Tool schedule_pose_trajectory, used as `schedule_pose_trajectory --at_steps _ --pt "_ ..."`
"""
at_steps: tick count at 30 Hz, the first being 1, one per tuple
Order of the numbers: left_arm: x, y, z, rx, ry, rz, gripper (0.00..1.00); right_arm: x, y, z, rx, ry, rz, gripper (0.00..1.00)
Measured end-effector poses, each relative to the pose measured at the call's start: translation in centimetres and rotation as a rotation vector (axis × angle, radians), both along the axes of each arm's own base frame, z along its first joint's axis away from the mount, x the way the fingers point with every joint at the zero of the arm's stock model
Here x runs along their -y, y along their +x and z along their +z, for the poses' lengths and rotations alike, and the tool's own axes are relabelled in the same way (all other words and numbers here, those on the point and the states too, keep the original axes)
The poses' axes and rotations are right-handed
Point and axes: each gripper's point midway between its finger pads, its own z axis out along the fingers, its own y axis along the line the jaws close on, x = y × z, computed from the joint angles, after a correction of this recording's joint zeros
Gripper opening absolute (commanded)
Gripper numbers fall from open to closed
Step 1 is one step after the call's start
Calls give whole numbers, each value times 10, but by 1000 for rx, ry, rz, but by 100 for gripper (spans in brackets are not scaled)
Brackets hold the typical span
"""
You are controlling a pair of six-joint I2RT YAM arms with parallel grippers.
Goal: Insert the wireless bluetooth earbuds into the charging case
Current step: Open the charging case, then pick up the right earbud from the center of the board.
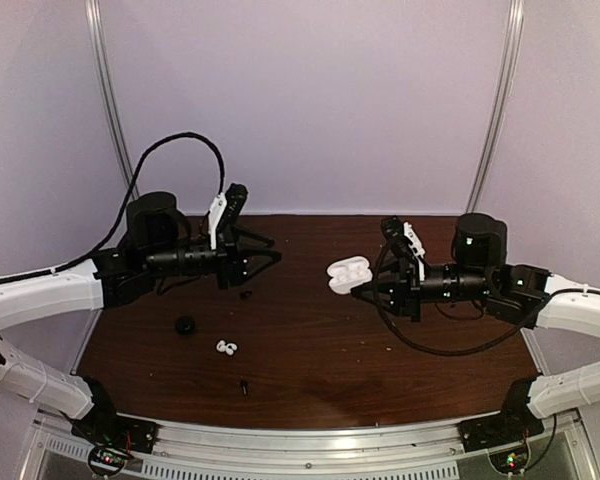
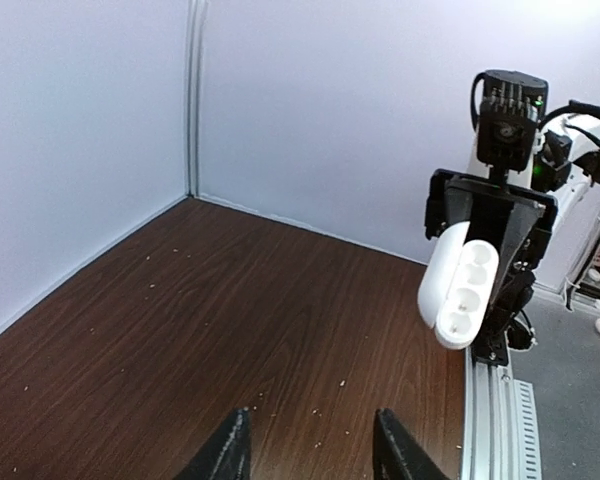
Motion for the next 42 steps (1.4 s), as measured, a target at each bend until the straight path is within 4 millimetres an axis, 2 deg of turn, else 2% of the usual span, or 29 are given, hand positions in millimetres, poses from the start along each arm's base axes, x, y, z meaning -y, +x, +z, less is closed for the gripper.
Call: schedule_pose_trajectory --at_steps 4,8,13,17,22,24,27,36,42 --pt "-28 17 -18 -93 44 140 37 9 5 -4 -7 14 -30 0" --pt "-47 22 -63 -248 157 250 31 11 5 -10 -17 13 -21 0" --pt "-81 8 -133 -487 265 384 25 11 2 -15 -25 11 -4 0" --pt "-113 -9 -173 -656 285 515 22 10 0 -16 -27 13 5 0" --pt "-143 -14 -200 -771 287 688 21 10 -1 -16 -27 14 11 0" --pt "-150 -13 -206 -798 280 742 16 10 -1 -16 -28 15 15 0" --pt "-158 -9 -216 -845 279 824 15 10 -2 -16 -29 15 19 0" --pt "-161 -7 -258 -955 357 908 14 10 -2 -16 -30 14 19 0" --pt "-153 -1 -262 -961 338 898 18 11 -3 -15 -28 16 18 0"
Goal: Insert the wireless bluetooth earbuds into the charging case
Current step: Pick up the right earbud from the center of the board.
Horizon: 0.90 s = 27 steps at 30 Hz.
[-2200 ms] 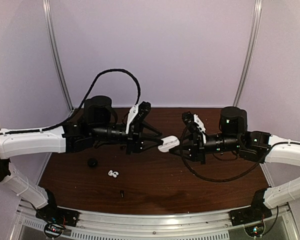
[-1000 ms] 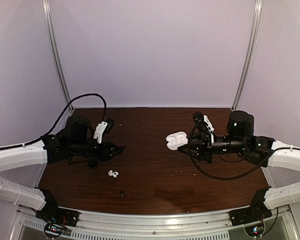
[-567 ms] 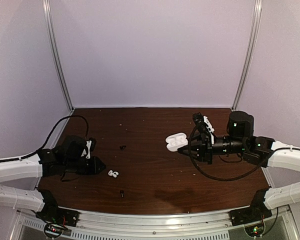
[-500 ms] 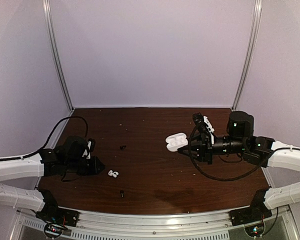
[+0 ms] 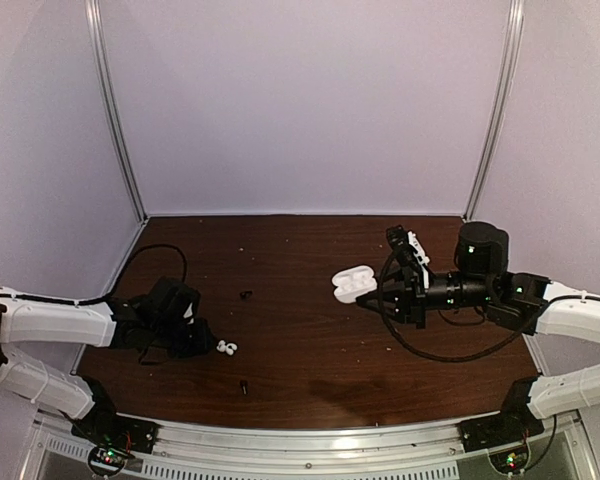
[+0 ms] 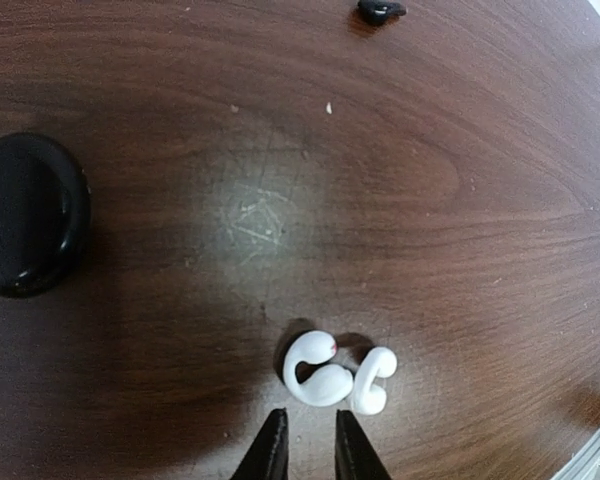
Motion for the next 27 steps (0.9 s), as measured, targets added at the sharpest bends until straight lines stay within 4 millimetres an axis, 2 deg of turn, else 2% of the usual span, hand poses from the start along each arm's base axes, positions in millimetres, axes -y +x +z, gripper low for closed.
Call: schedule_pose_trajectory --at_steps 14,21,27 --pt "3 5 -18 -34 16 17 20 1 1 -4 -9 -15 -3 0" --pt "10 12 -16 -24 4 17 23 2 1 -5 -11 -19 -4 0" --pt "18 18 -16 -22 -6 4 15 2 0 -7 -14 -25 -3 0"
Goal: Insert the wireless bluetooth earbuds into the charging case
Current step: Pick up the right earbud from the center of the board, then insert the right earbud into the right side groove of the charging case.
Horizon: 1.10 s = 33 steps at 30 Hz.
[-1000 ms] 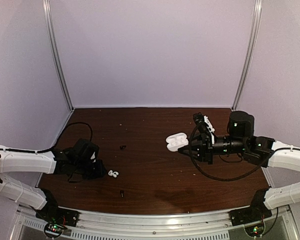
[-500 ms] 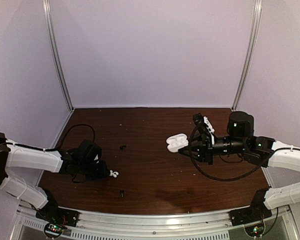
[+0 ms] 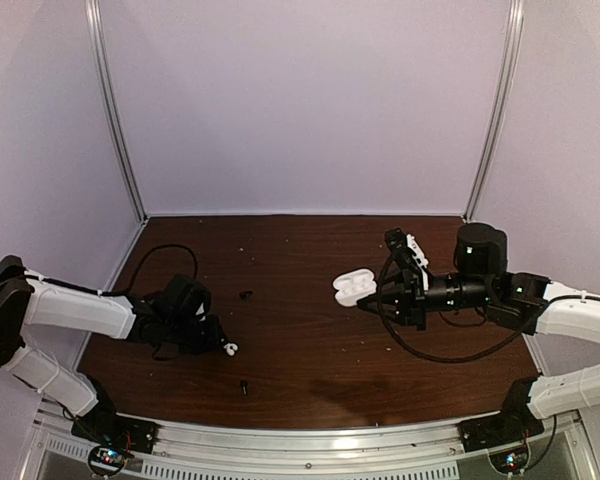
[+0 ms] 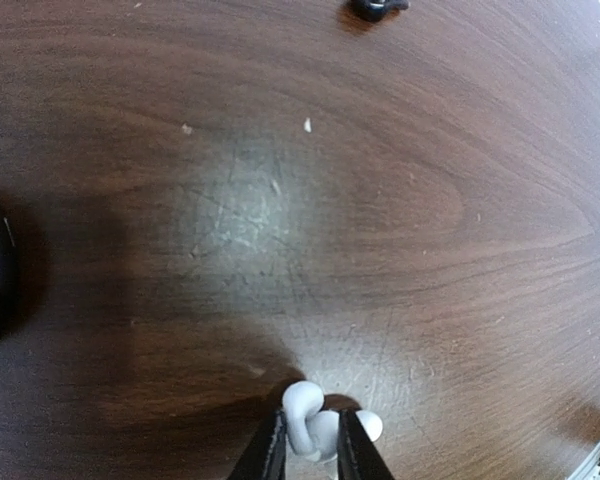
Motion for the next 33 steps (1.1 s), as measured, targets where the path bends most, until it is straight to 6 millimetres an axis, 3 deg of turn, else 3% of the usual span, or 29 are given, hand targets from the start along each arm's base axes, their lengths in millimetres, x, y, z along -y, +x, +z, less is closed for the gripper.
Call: schedule_pose_trajectory --at_steps 9,13,19,22,25,33 --pt "2 2 3 7 17 -24 0 1 -1 -4 4 -15 4 0" --pt "-1 10 20 59 60 -44 0 1 -1 -3 8 -15 5 0" --pt "13 34 86 293 77 -184 0 1 -1 -2 40 -16 13 0" --pt "35 29 124 425 19 -364 0 1 -3 0 64 -14 23 0" --pt "55 14 164 561 -68 -539 0 2 -5 5 91 -7 32 0" --pt "98 -67 275 980 -284 -958 0 2 -11 8 119 0 74 0"
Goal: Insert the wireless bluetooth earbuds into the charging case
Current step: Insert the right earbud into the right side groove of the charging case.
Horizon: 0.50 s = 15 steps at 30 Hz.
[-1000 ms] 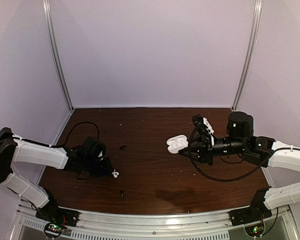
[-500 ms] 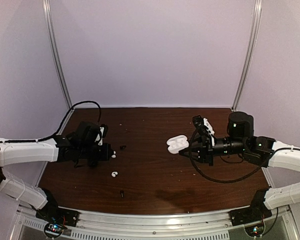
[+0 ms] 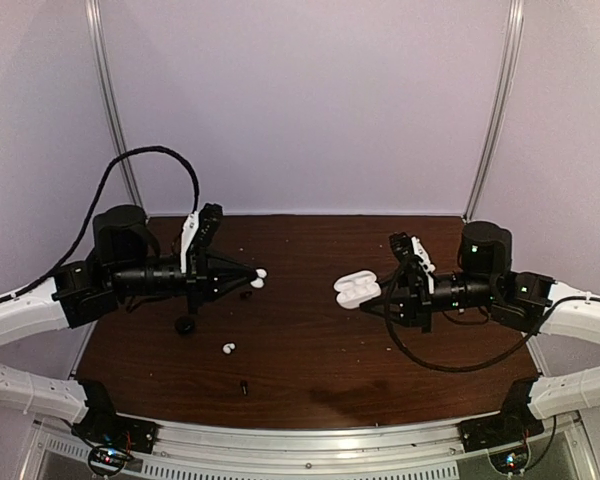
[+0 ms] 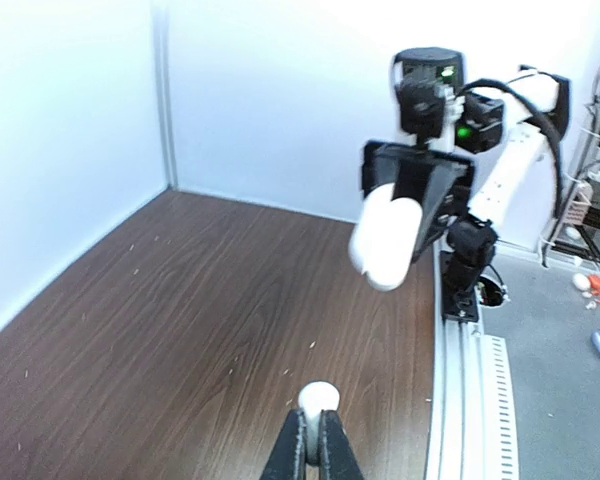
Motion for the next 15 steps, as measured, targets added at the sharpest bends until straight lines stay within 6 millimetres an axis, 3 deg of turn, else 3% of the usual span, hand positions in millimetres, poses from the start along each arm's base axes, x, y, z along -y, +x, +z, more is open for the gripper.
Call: schedule_pose_trajectory --at_steps 4,6,10,15 --pt "28 -35 29 107 -29 -159 0 -1 -3 -1 -2 0 21 0" --pt "45 -48 35 146 -16 -225 0 -3 -4 -3 -9 -4 35 0" --pt "76 -60 34 193 35 -310 0 -5 -8 -8 -5 -15 58 0" --pt "96 -68 20 236 120 -355 0 -10 -16 -5 27 -23 91 0"
